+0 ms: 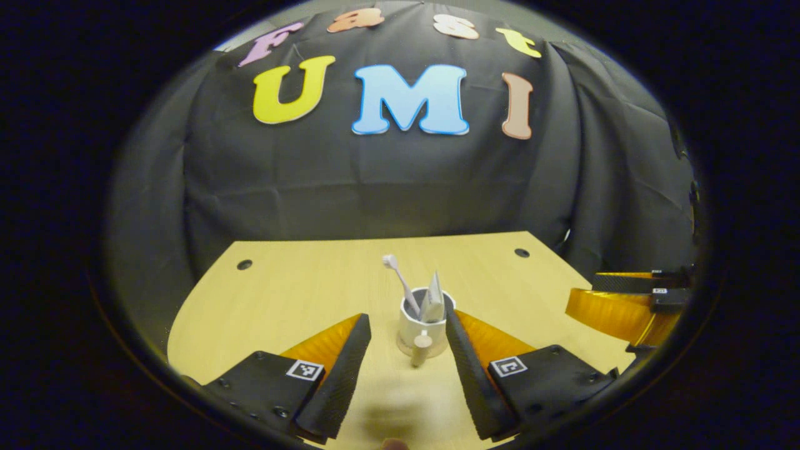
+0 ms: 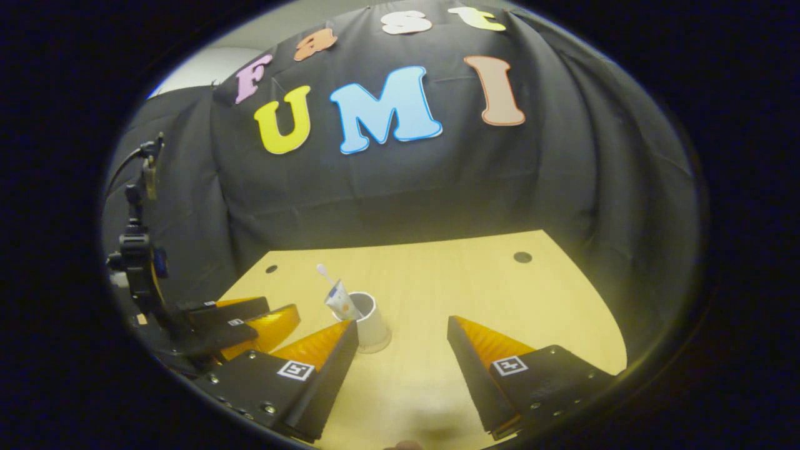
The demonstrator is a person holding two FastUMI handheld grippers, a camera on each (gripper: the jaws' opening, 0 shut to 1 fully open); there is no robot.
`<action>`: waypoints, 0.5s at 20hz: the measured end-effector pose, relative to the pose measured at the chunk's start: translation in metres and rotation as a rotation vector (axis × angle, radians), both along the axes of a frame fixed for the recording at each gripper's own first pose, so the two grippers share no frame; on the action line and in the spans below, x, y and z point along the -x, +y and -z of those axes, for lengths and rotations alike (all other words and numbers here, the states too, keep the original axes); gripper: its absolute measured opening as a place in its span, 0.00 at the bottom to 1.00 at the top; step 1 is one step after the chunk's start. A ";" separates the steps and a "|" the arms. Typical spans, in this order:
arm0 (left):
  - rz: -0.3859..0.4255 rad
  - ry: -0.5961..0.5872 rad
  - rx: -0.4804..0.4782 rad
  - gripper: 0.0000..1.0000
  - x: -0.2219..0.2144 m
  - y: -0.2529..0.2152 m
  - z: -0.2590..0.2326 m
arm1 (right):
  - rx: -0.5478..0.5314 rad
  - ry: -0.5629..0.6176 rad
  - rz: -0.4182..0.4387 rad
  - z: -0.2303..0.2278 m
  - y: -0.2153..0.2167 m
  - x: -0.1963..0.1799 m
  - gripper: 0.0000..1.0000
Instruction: Put the toothbrush and toothpaste on the desktop into the cup, then pick up the cup and place it on the coaster on the desktop.
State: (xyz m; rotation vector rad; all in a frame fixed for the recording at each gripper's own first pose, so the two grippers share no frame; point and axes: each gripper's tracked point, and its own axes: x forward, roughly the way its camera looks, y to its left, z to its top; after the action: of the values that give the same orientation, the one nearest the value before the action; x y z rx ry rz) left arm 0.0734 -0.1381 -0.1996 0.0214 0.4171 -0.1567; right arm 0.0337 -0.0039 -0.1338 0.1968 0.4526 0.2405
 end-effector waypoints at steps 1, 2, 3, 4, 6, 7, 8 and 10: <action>-0.008 -0.040 0.002 0.82 0.004 0.005 -0.013 | 0.014 -0.029 0.007 -0.008 0.000 0.002 0.88; -0.008 -0.078 0.006 0.82 0.007 0.007 -0.024 | 0.031 -0.060 0.019 -0.015 -0.001 0.003 0.88; -0.009 -0.110 0.013 0.82 0.011 0.009 -0.034 | 0.048 -0.090 0.031 -0.023 0.000 0.002 0.88; -0.009 -0.140 0.022 0.82 0.016 0.006 -0.048 | 0.063 -0.117 0.046 -0.031 0.000 0.004 0.88; -0.003 -0.195 0.047 0.91 0.023 0.006 -0.070 | 0.083 -0.160 0.077 -0.044 0.000 0.011 0.88; -0.006 -0.220 0.054 0.95 0.026 0.008 -0.079 | 0.089 -0.183 0.089 -0.052 0.001 0.015 0.87; -0.002 -0.239 0.064 1.00 0.029 0.008 -0.088 | 0.100 -0.203 0.103 -0.058 0.001 0.019 0.88; 0.017 -0.270 0.088 0.97 0.035 0.008 -0.099 | 0.127 -0.233 0.144 -0.067 -0.003 0.027 0.88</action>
State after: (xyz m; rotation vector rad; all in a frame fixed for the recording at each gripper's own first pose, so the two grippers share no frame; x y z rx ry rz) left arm 0.0382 -0.1300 -0.1003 -0.0402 0.1404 -0.1857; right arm 0.0066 -0.0074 -0.0664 0.0748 0.2203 0.0912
